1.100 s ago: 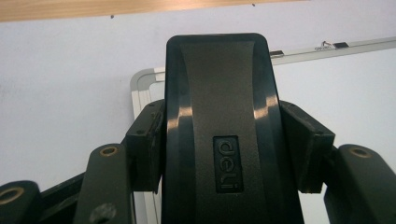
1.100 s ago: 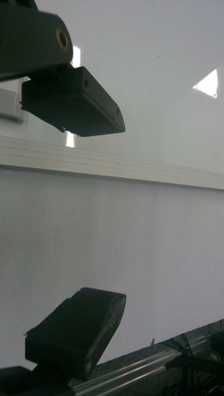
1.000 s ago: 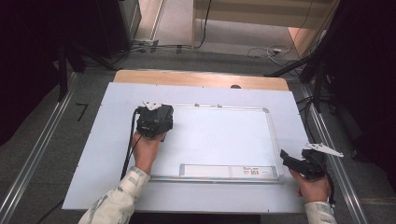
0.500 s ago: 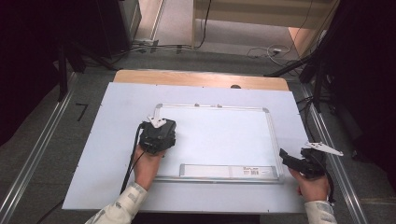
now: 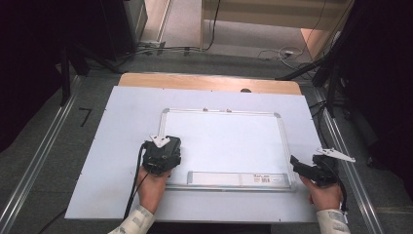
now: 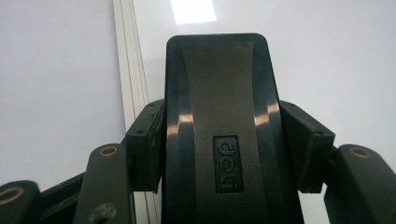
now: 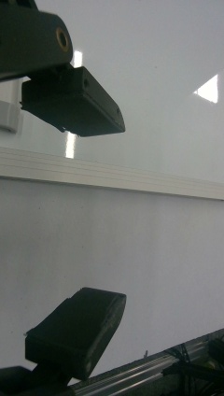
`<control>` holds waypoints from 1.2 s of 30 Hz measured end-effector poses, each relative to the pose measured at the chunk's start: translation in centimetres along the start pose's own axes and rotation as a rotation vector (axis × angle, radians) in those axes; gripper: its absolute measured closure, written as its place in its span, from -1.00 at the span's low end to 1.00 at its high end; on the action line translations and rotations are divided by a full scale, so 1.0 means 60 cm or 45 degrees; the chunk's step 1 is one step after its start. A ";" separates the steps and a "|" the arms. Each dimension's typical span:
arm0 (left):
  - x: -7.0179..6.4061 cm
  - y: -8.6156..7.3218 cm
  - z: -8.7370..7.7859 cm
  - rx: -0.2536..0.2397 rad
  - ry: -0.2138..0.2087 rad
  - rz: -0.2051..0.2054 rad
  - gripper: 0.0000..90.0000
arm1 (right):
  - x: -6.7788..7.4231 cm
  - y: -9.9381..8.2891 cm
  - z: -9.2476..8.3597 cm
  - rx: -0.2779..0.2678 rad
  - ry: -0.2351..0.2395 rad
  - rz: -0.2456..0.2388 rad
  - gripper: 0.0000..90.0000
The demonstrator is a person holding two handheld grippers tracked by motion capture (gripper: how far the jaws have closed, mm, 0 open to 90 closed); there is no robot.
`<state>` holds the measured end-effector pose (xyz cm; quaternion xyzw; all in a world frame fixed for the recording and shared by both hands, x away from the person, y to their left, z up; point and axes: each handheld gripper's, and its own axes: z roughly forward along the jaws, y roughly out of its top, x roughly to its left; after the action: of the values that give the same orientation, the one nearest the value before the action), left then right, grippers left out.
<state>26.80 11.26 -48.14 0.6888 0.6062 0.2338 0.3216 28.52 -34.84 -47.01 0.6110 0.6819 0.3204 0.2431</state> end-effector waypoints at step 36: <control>-0.004 0.010 -0.031 -0.118 -0.086 -0.045 0.88 | 0.000 0.000 -0.001 -0.006 0.000 -0.007 -0.68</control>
<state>25.87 11.30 -46.41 0.6698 0.5956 0.2326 0.3775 28.49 -34.83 -46.96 0.6084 0.6829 0.3213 0.2454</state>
